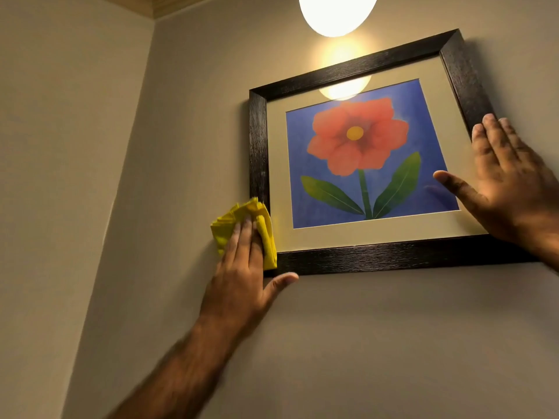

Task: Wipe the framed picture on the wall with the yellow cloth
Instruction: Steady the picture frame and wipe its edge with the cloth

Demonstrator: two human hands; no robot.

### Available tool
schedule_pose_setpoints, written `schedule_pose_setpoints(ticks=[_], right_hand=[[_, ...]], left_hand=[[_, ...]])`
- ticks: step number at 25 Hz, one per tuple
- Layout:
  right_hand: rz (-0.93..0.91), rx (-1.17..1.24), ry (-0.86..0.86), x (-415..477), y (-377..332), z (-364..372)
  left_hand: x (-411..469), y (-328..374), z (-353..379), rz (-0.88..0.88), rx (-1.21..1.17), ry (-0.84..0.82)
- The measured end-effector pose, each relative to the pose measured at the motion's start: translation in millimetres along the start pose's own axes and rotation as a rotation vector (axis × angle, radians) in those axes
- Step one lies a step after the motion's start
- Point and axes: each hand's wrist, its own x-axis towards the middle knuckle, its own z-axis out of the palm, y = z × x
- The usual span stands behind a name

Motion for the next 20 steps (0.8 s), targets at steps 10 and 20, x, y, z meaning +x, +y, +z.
schedule_pose_setpoints(ticks=[10, 20], right_hand=[[0.001, 0.007, -0.004, -1, -2, -3], [0.009, -0.005, -0.004, -2, -3, -4]], left_hand=[[115, -10, -17, -0.061, -0.067, -0.014], [173, -11, -22, -0.13, -0.218, 0.0]])
